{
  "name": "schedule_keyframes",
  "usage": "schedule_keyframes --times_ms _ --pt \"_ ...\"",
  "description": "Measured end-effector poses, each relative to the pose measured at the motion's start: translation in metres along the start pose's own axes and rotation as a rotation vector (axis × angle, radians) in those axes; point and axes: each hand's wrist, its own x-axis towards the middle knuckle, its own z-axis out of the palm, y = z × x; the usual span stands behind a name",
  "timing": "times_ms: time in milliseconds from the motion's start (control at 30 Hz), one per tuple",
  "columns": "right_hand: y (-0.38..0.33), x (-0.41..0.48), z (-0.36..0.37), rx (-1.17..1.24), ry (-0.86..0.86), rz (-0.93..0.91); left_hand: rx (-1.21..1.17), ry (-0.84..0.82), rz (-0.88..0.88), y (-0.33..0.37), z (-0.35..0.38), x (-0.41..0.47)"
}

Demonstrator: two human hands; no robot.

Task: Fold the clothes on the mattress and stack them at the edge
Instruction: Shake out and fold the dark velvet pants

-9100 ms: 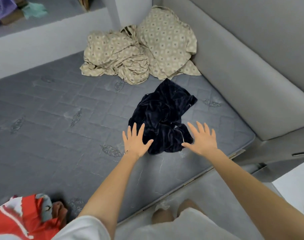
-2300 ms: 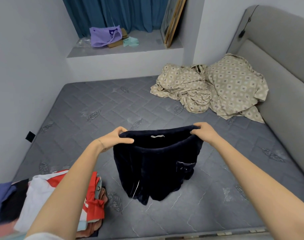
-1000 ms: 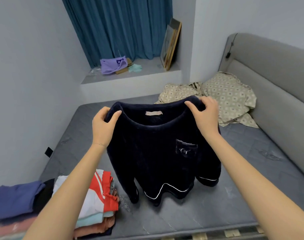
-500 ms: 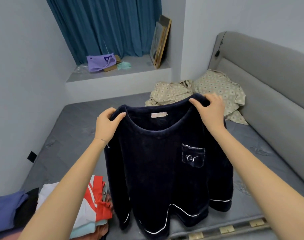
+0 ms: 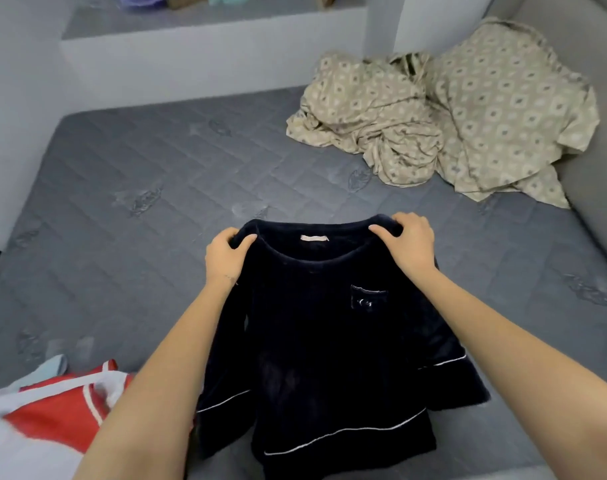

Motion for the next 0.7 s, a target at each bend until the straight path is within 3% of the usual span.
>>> schedule_keyframes --times_ms 167,367,467,700 --pt "0.034 0.036 0.078 -0.063 -0.123 0.015 0.014 0.009 -0.007 -0.069 0.045 0.036" --pt "0.082 0.012 0.143 -0.122 -0.130 0.015 0.136 -0.148 0.097 -0.139 0.097 0.035" --pt "0.102 -0.016 0.165 -0.132 -0.199 0.102 0.224 -0.262 0.158 -0.155 0.125 0.028" --pt "0.138 -0.056 0.187 -0.152 -0.184 0.182 0.318 -0.402 0.280 -0.164 0.174 0.024"
